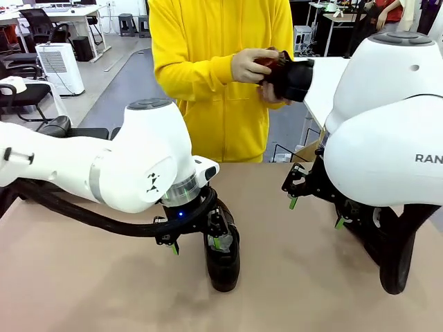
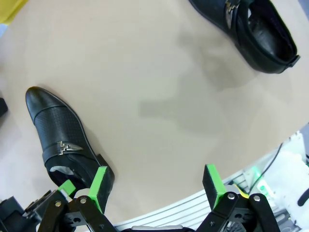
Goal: Organize the shoes by placing them on the stand.
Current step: Place the Shoe from the middle of the table onto the Shoes Stand.
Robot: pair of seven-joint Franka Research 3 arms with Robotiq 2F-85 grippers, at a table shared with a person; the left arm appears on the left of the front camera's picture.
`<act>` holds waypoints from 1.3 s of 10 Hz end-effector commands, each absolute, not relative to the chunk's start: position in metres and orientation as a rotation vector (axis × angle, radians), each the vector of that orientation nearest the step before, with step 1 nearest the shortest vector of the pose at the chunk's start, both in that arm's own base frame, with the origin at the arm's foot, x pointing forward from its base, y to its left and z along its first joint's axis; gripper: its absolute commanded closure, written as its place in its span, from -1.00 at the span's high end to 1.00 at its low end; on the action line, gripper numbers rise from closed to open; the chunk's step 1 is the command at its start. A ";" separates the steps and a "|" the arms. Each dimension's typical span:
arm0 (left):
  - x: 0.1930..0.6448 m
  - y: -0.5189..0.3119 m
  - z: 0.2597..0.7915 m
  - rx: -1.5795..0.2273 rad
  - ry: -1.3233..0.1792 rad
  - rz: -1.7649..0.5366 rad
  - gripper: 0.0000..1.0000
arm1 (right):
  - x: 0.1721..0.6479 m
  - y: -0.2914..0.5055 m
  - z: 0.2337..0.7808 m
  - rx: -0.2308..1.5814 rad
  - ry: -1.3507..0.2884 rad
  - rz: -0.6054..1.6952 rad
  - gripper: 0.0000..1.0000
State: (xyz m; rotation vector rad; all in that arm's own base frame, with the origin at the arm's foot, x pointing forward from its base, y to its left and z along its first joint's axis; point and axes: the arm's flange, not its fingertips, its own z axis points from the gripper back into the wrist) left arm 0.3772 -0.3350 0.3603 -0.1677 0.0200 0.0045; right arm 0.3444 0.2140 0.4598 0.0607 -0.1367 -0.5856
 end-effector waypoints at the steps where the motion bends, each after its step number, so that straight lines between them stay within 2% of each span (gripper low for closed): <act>1: 0.389 -0.347 0.353 -0.101 -0.004 0.027 0.85 | 0.346 0.211 0.462 0.052 -0.144 -0.570 1.00; 6: 0.396 -0.353 0.342 -0.065 -0.009 0.065 -0.84 | 0.346 0.211 0.462 0.052 -0.144 -0.570 1.00; 7: 0.396 -0.354 0.342 -0.063 -0.005 0.061 -1.00 | 0.346 0.211 0.462 0.052 -0.144 -0.570 1.00; 13: 0.396 -0.352 0.349 -0.097 0.022 0.017 -1.00 | 0.346 0.211 0.462 0.052 -0.144 -0.570 1.00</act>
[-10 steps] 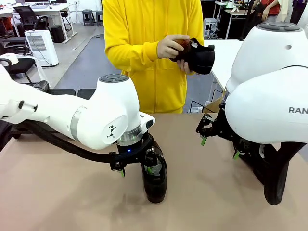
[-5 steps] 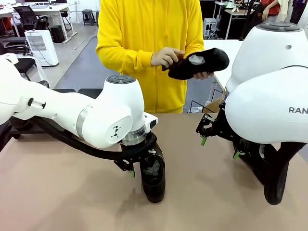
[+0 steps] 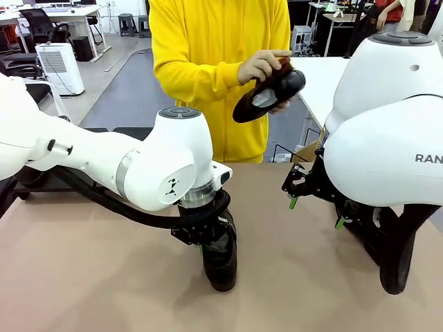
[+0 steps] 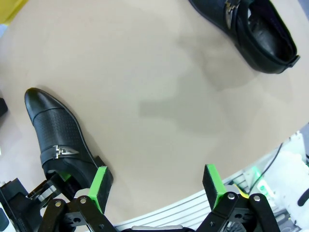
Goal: Organize the shoes by placing them on the stand.
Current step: Place the Shoe from the middle of the table onto the Shoes Stand.
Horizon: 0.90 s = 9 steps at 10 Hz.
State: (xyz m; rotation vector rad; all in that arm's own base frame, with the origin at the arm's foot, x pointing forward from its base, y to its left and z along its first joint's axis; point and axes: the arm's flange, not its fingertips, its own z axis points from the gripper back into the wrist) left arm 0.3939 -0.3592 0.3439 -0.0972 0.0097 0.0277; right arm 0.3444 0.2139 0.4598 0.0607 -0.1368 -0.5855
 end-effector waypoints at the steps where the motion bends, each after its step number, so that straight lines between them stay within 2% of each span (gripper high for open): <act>1: 0.393 -0.340 0.364 -0.111 -0.027 -0.009 -1.00 | 0.346 0.211 0.462 0.052 -0.144 -0.570 1.00; 4: 0.394 -0.279 0.421 -0.037 -0.241 -0.113 -1.00 | 0.346 0.211 0.462 0.052 -0.144 -0.570 1.00; 6: 0.417 -0.229 0.453 0.033 -0.393 -0.031 -1.00 | 0.346 0.211 0.462 0.052 -0.144 -0.570 1.00; 9: 0.445 -0.152 0.504 0.055 -0.497 0.125 -1.00 | 0.346 0.211 0.462 0.052 -0.144 -0.570 1.00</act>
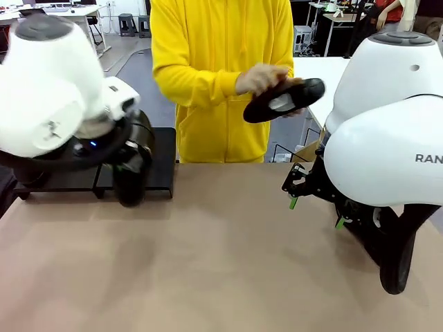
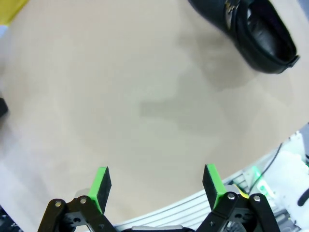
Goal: Organize the shoes by placing them on the stand.
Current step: Place the Shoe from the middle of the table onto the Shoes Stand.
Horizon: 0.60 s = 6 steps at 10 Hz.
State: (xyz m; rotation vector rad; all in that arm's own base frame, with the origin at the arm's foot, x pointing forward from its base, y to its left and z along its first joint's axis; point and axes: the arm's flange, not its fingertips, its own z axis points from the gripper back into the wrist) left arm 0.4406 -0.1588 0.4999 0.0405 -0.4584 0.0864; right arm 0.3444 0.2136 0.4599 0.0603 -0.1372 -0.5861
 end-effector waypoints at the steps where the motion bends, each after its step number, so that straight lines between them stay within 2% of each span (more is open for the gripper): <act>1: 0.453 -0.133 0.514 0.061 -0.502 0.159 -1.00 | 0.346 0.211 0.462 0.052 -0.144 -0.570 1.00; 2: 0.454 -0.124 0.520 0.029 -0.518 0.232 -1.00 | 0.346 0.211 0.462 0.052 -0.144 -0.570 1.00; 3: 0.449 -0.134 0.511 0.044 -0.479 0.139 -1.00 | 0.346 0.211 0.462 0.052 -0.144 -0.570 1.00; 6: 0.454 -0.122 0.512 0.046 -0.477 0.172 -1.00 | 0.346 0.211 0.462 0.052 -0.144 -0.570 1.00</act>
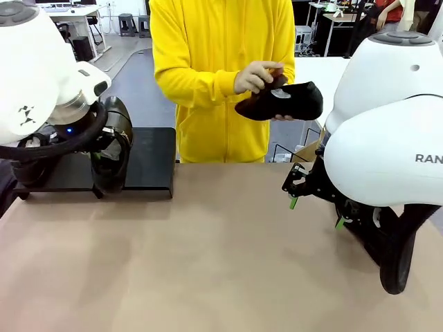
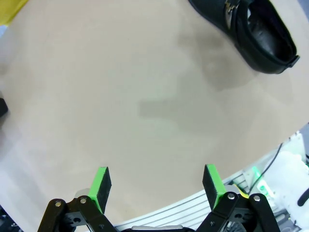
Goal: Organize the shoes by placing them on the stand.
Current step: Place the Shoe from the middle of the table onto the Shoes Stand.
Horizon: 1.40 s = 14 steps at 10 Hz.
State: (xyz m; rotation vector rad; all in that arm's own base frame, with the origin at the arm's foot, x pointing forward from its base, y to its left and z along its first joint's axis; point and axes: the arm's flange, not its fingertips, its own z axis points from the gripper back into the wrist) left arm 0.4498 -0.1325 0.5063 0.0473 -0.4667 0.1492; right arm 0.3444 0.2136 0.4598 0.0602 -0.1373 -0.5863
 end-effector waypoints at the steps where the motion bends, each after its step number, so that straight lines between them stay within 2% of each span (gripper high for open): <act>1: 0.470 -0.109 0.508 0.131 -0.476 0.099 -1.00 | 0.346 0.211 0.462 0.052 -0.144 -0.570 1.00; 4: 0.512 -0.043 0.523 0.237 -0.513 -0.023 -1.00 | 0.346 0.211 0.462 0.052 -0.144 -0.570 1.00; 5: 0.522 -0.026 0.526 0.232 -0.484 -0.051 -1.00 | 0.346 0.211 0.462 0.052 -0.144 -0.570 1.00; 7: 0.542 -0.002 0.527 0.228 -0.478 -0.011 -1.00 | 0.346 0.211 0.462 0.052 -0.144 -0.570 1.00; 11: 0.570 0.006 0.500 0.143 -0.442 0.004 -1.00 | 0.346 0.211 0.462 0.052 -0.144 -0.570 1.00; 14: 0.582 0.003 0.481 0.144 -0.438 0.005 -1.00 | 0.346 0.211 0.462 0.052 -0.144 -0.570 1.00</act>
